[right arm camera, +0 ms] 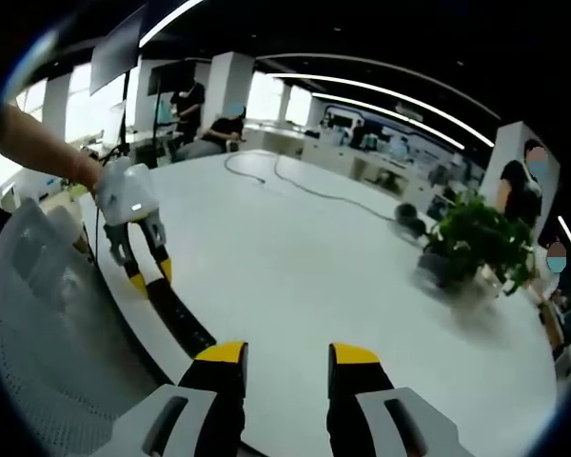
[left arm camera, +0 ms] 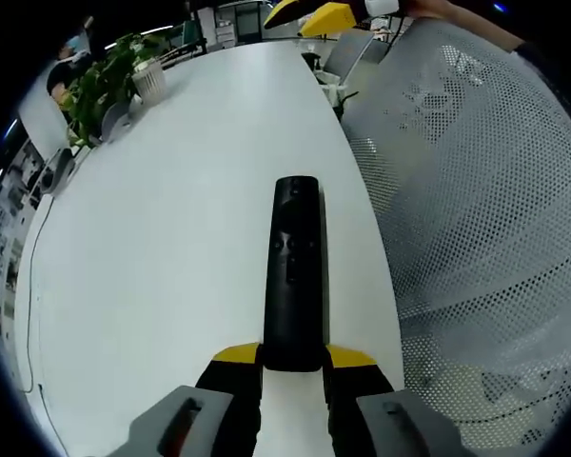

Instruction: Press the specified remote control buttons in sequence, fully releasing each button before pressing the next.

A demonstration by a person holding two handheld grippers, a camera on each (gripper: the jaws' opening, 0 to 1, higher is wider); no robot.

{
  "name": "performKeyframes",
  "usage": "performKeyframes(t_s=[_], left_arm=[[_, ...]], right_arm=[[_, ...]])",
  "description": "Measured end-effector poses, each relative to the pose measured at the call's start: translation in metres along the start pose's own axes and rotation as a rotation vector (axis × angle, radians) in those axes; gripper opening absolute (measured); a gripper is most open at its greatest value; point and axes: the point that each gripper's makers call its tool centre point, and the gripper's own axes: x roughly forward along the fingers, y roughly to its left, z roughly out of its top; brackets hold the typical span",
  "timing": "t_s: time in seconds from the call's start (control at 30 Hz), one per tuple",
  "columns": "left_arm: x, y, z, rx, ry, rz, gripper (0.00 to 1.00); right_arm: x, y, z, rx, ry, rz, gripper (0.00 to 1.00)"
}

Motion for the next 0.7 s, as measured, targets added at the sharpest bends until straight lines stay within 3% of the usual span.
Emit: performKeyframes(t_s=[0.3,0.5,0.7], left_arm=[[0.000,-0.009,0.002,-0.002,-0.018,0.006,0.25],[0.000,-0.009,0.002,-0.007,-0.027,0.011,0.25],[0.000,-0.008,0.002,-0.006,-0.006,0.010,0.25]], right_arm=[[0.001,0.003,-0.002,-0.015,0.016,0.011,0.30],[0.002,0.007,-0.002,0.032,0.003,0.048,0.29],[0.004,0.017,0.000,0.109,-0.013,0.130,0.27]])
